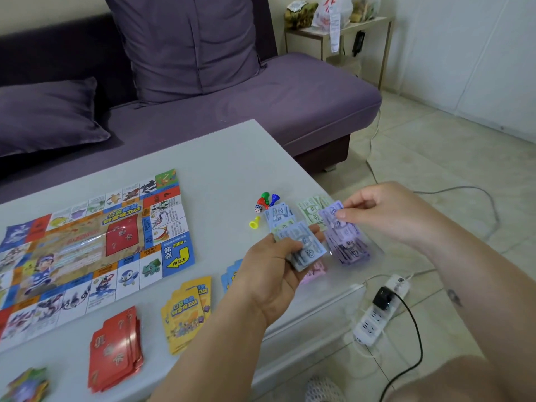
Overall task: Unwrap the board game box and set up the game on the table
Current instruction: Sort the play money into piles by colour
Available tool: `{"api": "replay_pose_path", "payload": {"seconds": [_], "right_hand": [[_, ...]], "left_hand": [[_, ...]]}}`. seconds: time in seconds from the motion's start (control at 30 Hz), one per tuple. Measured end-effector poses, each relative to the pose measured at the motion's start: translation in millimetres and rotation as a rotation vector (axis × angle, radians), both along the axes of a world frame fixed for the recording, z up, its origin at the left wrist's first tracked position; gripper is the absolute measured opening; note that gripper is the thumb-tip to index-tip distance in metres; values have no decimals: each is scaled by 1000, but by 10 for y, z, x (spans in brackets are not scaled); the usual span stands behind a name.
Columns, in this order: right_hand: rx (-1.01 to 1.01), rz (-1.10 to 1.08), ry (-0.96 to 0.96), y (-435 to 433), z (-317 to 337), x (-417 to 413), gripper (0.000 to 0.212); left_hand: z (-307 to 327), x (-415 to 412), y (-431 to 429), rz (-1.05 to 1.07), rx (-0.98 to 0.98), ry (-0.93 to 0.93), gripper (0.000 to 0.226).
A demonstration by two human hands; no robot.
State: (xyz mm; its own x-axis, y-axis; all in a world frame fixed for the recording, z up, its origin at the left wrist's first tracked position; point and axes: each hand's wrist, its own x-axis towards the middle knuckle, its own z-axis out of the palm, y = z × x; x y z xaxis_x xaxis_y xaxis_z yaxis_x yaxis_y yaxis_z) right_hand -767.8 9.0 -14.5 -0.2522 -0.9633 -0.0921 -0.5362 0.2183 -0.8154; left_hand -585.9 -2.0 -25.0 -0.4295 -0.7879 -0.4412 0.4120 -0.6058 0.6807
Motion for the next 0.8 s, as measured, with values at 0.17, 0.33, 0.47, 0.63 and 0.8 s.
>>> {"api": "replay_pose_path", "payload": {"seconds": [0.17, 0.33, 0.47, 0.63, 0.8], "right_hand": [[154, 12, 138, 4, -136, -67, 31], [33, -17, 100, 62, 10, 42, 34], [146, 224, 33, 49, 42, 330, 29], [101, 173, -34, -94, -8, 369, 20], [96, 198, -76, -150, 1, 487, 16]], "left_hand": [[-87, 30, -2, 47, -45, -120, 22], [-113, 24, 8, 58, -105, -203, 19], [-104, -2, 27, 64, -185, -203, 19], [-85, 92, 3, 79, -133, -56, 31], [-68, 182, -51, 121, -199, -173, 23]]}}
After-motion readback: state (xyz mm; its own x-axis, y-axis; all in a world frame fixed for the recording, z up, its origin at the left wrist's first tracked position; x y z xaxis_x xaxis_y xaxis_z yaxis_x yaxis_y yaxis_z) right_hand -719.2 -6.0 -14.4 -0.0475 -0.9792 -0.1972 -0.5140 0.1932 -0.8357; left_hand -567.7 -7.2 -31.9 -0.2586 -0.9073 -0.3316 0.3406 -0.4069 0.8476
